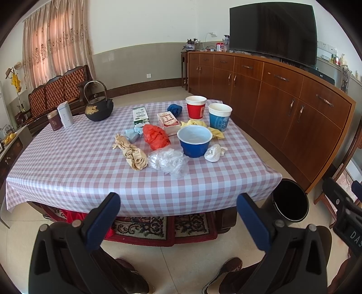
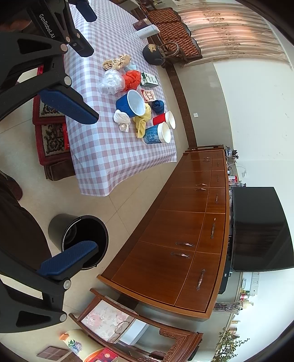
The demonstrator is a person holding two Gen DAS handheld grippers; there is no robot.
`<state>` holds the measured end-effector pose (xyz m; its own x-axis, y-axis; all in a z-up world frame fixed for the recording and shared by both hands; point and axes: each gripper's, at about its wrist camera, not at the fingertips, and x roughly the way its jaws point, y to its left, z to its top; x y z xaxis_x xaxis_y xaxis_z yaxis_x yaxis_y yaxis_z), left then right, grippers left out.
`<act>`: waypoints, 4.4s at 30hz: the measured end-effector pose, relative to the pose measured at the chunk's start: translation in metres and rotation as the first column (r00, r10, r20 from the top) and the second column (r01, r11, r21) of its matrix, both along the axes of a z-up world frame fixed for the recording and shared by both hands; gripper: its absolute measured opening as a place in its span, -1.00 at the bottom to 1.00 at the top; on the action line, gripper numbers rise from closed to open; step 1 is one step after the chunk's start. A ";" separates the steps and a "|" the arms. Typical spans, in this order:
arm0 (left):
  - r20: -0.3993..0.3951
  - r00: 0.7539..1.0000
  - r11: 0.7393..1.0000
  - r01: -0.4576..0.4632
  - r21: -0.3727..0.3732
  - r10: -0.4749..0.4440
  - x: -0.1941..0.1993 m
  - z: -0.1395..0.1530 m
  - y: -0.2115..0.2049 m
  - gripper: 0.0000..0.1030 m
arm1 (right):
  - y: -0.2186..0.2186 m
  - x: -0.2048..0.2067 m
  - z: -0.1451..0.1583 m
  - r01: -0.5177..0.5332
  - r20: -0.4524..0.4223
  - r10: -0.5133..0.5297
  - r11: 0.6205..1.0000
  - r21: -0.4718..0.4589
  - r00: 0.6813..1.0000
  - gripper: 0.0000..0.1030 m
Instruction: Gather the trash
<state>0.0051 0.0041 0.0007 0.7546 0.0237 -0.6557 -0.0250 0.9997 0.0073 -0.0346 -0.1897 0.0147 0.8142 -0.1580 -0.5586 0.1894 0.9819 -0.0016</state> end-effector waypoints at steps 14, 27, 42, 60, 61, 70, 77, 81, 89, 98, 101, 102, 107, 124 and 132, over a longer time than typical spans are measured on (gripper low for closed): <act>0.002 1.000 1.000 -0.003 -0.001 0.003 -0.001 0.000 0.001 1.00 | 0.004 0.001 -0.001 -0.010 -0.002 0.010 1.000 -0.001 1.000 1.00; 0.001 1.000 1.000 -0.003 -0.002 0.003 -0.001 0.000 0.003 1.00 | 0.007 0.002 -0.003 -0.014 -0.004 0.014 1.000 0.001 1.000 1.00; -0.007 1.000 1.000 -0.022 0.002 0.022 0.003 -0.005 0.015 1.00 | 0.010 0.006 -0.007 -0.028 -0.008 0.028 1.000 -0.001 1.000 1.00; -0.032 0.988 0.989 -0.150 0.003 0.150 0.037 -0.019 0.064 1.00 | 0.040 0.053 -0.023 -0.128 -0.047 0.127 0.992 -0.006 0.991 1.00; -0.030 0.987 0.988 -0.155 0.005 0.156 0.040 -0.019 0.067 1.00 | 0.042 0.056 -0.024 -0.133 -0.049 0.133 0.991 -0.006 0.990 1.00; -0.040 0.981 0.982 -0.190 0.002 0.190 0.062 -0.023 0.087 1.00 | 0.058 0.086 -0.029 -0.173 -0.070 0.172 0.985 -0.002 0.983 1.00; -0.043 0.977 0.978 -0.207 0.010 0.207 0.079 -0.028 0.099 1.00 | 0.070 0.109 -0.032 -0.194 -0.080 0.193 0.981 -0.005 0.978 1.00; -0.049 0.973 0.975 -0.224 0.008 0.224 0.094 -0.034 0.108 1.00 | 0.077 0.125 -0.035 -0.206 -0.089 0.205 0.978 -0.002 0.975 1.00; -0.066 0.974 0.977 -0.215 0.005 0.215 0.135 -0.047 0.116 1.00 | 0.090 0.168 -0.044 -0.230 -0.101 0.230 0.973 0.010 0.968 1.00; -0.105 0.975 0.981 -0.194 0.012 0.195 0.178 -0.068 0.118 0.85 | 0.101 0.223 -0.055 -0.247 -0.106 0.248 0.969 0.018 0.963 0.96; -0.125 0.973 0.981 -0.194 0.007 0.194 0.190 -0.075 0.121 0.79 | 0.106 0.241 -0.062 -0.263 -0.123 0.264 0.964 0.026 0.957 0.75; -0.128 0.973 0.981 -0.195 0.009 0.194 0.192 -0.078 0.121 0.78 | 0.108 0.247 -0.064 -0.268 -0.129 0.269 0.963 0.028 0.954 0.71; -0.153 0.970 0.982 -0.190 0.001 0.188 0.205 -0.090 0.124 0.63 | 0.111 0.268 -0.075 -0.276 -0.149 0.277 0.961 0.034 0.949 0.53; -0.176 0.975 0.986 -0.148 -0.079 0.132 0.207 -0.105 0.129 -0.42 | 0.124 0.296 -0.109 -0.349 -0.245 0.360 0.933 0.091 0.900 -0.77; -0.110 0.983 0.984 -0.155 -0.083 0.145 0.196 -0.087 0.135 -0.45 | 0.124 0.286 -0.096 -0.369 -0.195 0.384 0.923 0.110 0.903 -0.81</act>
<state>0.2012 0.1389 -0.0866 0.6750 0.0681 -0.7347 -0.1788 0.9812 -0.0734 0.2513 -0.0660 -0.0816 0.6691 0.1818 -0.7206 -0.1913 0.9791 0.0694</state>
